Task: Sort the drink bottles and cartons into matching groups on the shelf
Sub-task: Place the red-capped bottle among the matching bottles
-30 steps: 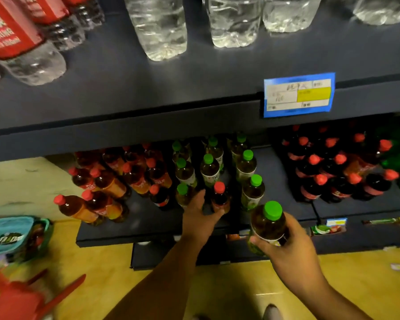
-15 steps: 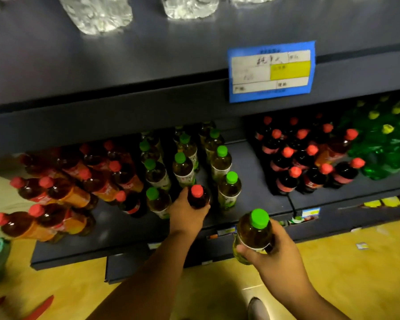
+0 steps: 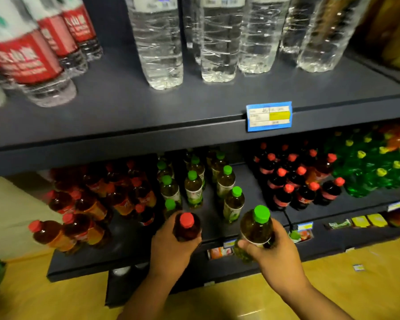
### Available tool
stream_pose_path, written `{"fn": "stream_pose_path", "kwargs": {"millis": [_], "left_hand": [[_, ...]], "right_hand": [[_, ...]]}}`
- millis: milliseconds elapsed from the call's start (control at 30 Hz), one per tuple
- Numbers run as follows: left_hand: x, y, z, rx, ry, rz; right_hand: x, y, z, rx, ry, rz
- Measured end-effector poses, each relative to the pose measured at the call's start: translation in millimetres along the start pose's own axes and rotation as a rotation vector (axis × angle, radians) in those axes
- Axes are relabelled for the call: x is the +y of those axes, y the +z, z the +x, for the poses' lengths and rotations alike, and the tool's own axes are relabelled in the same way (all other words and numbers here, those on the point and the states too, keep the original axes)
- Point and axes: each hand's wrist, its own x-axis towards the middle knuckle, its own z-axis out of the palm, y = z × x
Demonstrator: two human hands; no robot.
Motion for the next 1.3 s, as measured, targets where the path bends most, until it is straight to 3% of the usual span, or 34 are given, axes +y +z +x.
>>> {"fn": "stream_pose_path", "kwargs": {"millis": [567, 833, 1300], "left_hand": [[-41.7, -79.7, -43.4, 0.03, -0.059, -0.008], [-44.8, -71.5, -51.8, 0.059, -0.002, 0.031], [-83.5, -65.9, -45.8, 0.083, -0.062, 0.055]], "right_hand": [[18.6, 59.9, -28.9, -0.096, -0.007, -0.01], [39.3, 74.9, 5.6, -0.065, -0.017, -0.035], [78.6, 140.0, 94.0, -0.081, 0.01, -0.159]]}}
